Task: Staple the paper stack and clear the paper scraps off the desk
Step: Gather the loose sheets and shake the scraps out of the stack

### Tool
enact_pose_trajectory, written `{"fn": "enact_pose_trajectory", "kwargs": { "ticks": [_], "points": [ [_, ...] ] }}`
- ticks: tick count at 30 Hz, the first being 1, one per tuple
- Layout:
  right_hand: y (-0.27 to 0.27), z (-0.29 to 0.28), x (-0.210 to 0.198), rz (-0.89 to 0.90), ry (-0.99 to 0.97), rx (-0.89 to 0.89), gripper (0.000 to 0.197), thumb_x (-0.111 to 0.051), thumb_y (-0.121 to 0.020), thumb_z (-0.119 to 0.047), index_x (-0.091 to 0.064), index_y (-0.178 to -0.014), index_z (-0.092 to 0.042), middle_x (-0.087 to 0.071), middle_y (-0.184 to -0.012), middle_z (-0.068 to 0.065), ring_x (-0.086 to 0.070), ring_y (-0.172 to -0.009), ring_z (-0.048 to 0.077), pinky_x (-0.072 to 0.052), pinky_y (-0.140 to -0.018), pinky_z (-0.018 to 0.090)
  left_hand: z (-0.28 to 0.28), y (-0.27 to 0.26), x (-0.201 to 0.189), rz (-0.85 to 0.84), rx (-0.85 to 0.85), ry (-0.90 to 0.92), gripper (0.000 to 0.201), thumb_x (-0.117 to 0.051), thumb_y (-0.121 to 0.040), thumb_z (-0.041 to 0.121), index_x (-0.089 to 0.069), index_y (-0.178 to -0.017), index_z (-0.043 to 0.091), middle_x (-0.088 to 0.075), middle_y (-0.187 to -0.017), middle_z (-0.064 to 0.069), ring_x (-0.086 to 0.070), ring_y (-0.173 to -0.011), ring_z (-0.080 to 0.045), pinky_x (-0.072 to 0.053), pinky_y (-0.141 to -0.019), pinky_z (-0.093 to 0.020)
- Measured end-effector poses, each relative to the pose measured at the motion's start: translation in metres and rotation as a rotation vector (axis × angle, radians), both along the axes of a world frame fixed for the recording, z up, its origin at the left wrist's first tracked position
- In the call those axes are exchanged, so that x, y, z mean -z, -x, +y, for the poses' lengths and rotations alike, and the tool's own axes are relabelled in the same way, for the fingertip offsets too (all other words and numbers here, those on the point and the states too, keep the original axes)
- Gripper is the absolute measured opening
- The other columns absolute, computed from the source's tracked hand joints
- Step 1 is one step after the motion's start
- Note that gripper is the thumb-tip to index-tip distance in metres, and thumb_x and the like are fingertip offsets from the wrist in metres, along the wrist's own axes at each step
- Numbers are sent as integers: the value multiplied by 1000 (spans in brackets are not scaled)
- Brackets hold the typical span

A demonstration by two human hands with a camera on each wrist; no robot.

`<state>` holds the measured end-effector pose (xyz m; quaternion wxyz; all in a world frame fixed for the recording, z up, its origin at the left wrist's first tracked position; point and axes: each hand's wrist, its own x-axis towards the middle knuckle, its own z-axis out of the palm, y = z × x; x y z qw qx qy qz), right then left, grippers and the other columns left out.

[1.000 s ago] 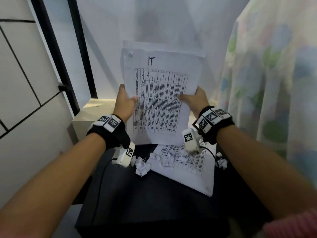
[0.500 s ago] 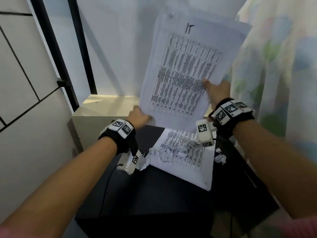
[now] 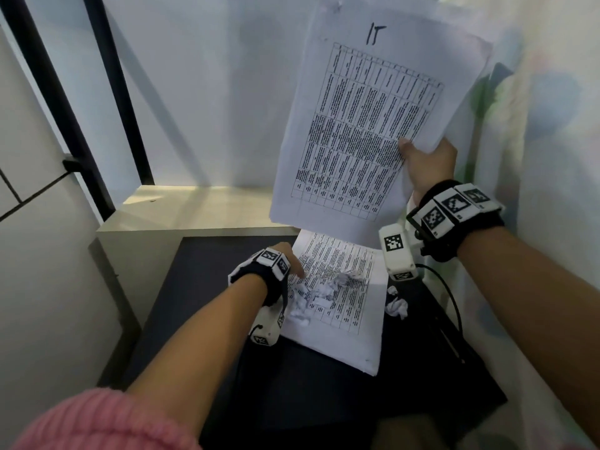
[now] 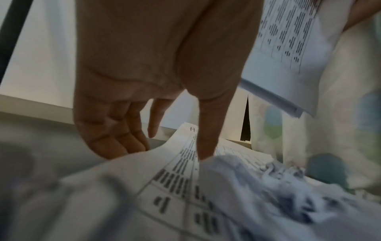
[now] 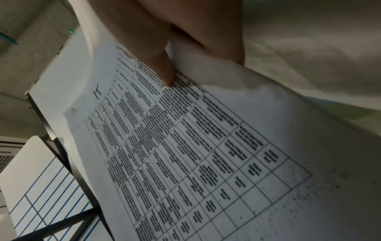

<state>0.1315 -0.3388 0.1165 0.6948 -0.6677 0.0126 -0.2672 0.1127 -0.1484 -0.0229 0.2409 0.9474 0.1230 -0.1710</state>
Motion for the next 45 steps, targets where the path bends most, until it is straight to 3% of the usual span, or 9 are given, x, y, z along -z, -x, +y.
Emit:
{"fn": "enact_pose_trajectory", "kwargs": {
  "ticks": [4,6,11,16,18,25,31,36,45],
  "points": [
    [-5,-1,1,6,1,-17,35,-62,-87,-7,-57,-121,0,-63,-112,6,-59,-99,15,-50,-95,28,-6,-6,11,58,29,-117,33,-83,-60,28,-54,-68,13,-63,-93,-12,-63,-91,-34,-52,-85,-42],
    [-5,-1,3,-3,7,-21,34,-63,-87,-6,-57,-120,1,-62,-108,4,-59,-99,15,-50,-95,28,-8,-2,10,70,11,-136,40,-82,-61,33,-55,-81,12,-63,-104,-13,-63,-101,-37,-51,-88,-49],
    [-3,1,8,-2,23,0,35,-63,-87,-6,-56,-120,3,-63,-116,10,-57,-101,16,-47,-96,25,-7,-3,13,39,-30,-46,48,-77,-75,23,-58,-113,0,-63,-117,-17,-62,-109,-31,-45,-77,-30],
    [3,1,6,21,23,8,36,-64,-86,-9,-57,-119,2,-63,-121,13,-59,-113,25,-46,-104,35,-3,2,4,-57,-56,74,19,-55,-87,12,-48,-72,6,-56,-97,-16,-56,-91,-29,-44,-76,-33],
    [6,1,2,26,15,-3,35,-63,-87,-8,-57,-120,1,-63,-121,13,-60,-110,24,-47,-103,39,4,5,-3,-113,-50,121,6,-53,-90,8,-54,-88,3,-54,-102,-20,-56,-103,-32,-44,-86,-38],
    [16,8,-19,27,17,-41,31,-64,-86,-11,-60,-115,-3,-64,-106,7,-62,-107,25,-49,-101,42,47,18,-11,-299,-169,439,47,-57,-87,-1,-46,-133,2,-56,-128,-18,-52,-120,-33,-41,-101,-39],
    [29,19,-45,-15,8,-110,13,-64,-86,-8,-58,-80,-17,-64,-91,2,-62,-98,22,-50,-100,42,74,29,-21,-475,-224,701,48,-57,-83,-10,-48,-129,1,-59,-122,-22,-55,-116,-35,-45,-101,-47],
    [35,22,-58,9,43,-190,36,-67,-83,-10,-59,-116,2,-66,-115,17,-63,-108,32,-51,-97,47,83,30,-38,-656,-283,890,45,-53,-84,-15,-53,-127,-1,-59,-127,-21,-56,-117,-34,-43,-104,-50],
    [28,30,-35,165,-71,-372,37,-62,-87,-5,-55,-122,3,-64,-111,17,-61,-110,36,-48,-95,56,91,40,-66,-683,-62,951,52,-65,-79,-6,-51,-129,2,-61,-124,-18,-61,-109,-30,-51,-94,-45]
  ]
}}
